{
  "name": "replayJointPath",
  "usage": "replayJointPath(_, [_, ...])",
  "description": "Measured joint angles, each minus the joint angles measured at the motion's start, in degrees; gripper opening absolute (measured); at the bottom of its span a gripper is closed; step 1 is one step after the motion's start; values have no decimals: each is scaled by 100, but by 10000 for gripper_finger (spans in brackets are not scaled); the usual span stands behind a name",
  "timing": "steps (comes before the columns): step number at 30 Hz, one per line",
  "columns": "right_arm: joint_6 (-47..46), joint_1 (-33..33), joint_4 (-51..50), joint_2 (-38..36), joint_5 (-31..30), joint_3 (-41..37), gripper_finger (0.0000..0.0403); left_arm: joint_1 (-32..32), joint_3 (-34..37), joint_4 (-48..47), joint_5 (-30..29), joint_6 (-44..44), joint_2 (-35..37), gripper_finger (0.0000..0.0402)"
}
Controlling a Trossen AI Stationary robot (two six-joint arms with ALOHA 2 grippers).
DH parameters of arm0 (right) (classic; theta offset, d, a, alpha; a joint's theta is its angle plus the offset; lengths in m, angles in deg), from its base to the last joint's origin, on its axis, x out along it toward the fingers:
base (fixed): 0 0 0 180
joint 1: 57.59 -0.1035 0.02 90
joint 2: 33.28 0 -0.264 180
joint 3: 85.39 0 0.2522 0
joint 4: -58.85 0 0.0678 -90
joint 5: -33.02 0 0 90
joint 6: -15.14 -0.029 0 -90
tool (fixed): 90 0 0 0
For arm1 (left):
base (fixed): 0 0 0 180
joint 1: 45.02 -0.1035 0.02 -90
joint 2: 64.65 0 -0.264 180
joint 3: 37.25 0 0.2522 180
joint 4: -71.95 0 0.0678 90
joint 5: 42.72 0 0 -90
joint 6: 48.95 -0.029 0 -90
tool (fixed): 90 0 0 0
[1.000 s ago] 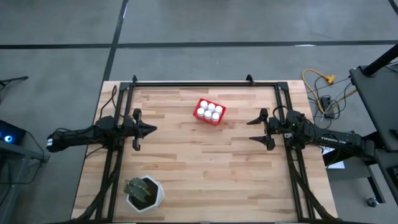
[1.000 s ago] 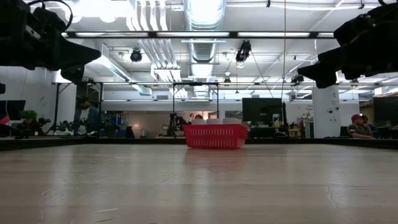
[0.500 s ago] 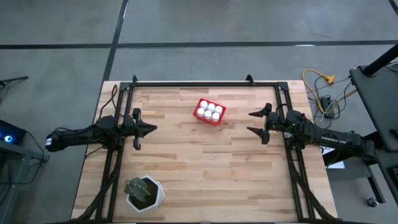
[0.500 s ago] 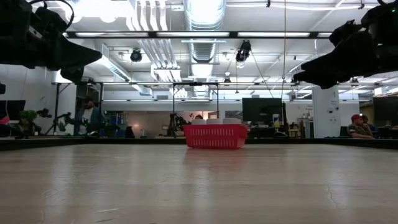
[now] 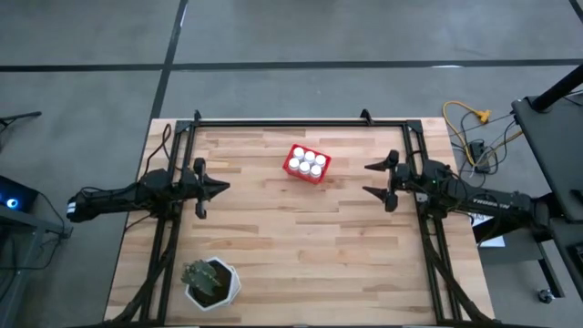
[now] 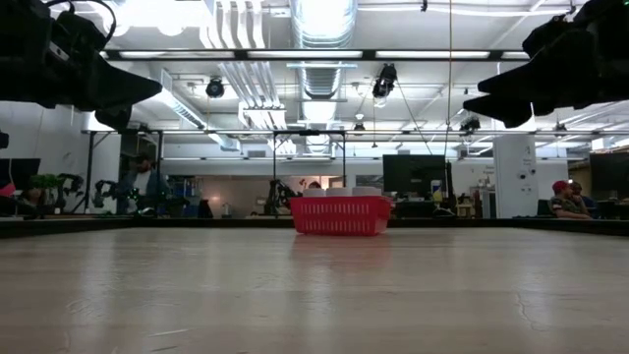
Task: Pick and place pill bottles into a basket
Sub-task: Return to Home Position
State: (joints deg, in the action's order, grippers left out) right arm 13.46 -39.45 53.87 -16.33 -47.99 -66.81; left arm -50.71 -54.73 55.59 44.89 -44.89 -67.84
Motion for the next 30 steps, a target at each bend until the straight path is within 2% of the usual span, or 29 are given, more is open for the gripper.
replayJointPath(12, [-111, -932, 74, -4, -737, -7, 327, 0, -1, 5, -3, 2, -3, 0])
replayJointPath(16, [-4, -1193, -7, -1, -1236, -11, 327, 0, 9, 3, -3, -3, -14, 0])
replayJointPath(30, [64, -1267, -138, 2, -1200, -11, 327, 0, 10, 94, 0, -3, -5, 0])
